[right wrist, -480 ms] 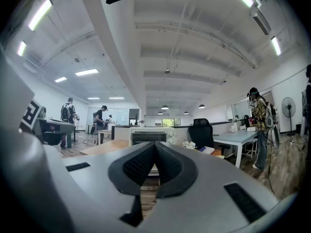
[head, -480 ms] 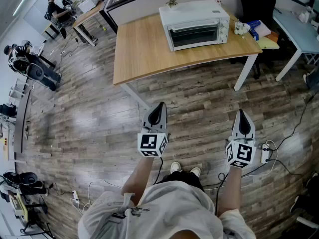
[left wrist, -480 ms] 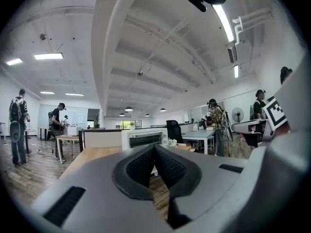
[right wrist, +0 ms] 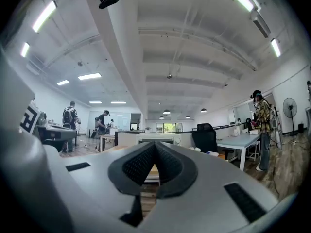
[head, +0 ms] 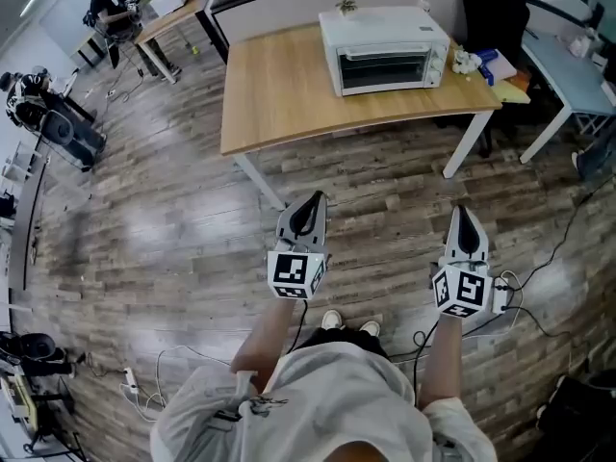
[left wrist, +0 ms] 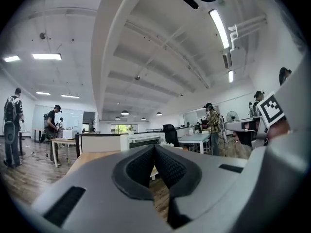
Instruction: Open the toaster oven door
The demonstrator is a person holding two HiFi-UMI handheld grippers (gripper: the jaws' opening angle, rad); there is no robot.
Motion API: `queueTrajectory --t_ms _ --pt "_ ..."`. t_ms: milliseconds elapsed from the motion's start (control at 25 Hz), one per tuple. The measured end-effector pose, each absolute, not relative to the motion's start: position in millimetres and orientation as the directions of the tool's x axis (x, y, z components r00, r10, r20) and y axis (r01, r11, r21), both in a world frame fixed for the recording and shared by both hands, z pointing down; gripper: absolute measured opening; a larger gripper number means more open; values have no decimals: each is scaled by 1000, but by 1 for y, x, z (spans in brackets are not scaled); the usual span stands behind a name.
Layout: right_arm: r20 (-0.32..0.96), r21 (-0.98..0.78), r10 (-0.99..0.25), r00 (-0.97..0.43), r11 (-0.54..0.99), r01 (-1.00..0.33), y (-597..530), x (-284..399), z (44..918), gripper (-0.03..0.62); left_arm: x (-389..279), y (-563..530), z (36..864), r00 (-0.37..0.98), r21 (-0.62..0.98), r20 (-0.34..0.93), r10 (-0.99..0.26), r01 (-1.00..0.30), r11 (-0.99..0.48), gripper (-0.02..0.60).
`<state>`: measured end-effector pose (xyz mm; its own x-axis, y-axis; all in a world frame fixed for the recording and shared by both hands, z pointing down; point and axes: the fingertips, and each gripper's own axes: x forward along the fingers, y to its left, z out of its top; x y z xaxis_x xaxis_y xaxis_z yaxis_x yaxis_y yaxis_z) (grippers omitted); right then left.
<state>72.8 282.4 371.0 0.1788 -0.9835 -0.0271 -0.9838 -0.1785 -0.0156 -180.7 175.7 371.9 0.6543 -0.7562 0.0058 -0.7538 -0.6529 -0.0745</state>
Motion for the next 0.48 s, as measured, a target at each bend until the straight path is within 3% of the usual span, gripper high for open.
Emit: queueTrajectory --t_ms 480 --pt "-59 13 -984 170 -171 -985 269 20 354 23 -219 161 370 664 -39 -29 -747 -748 -663 14"
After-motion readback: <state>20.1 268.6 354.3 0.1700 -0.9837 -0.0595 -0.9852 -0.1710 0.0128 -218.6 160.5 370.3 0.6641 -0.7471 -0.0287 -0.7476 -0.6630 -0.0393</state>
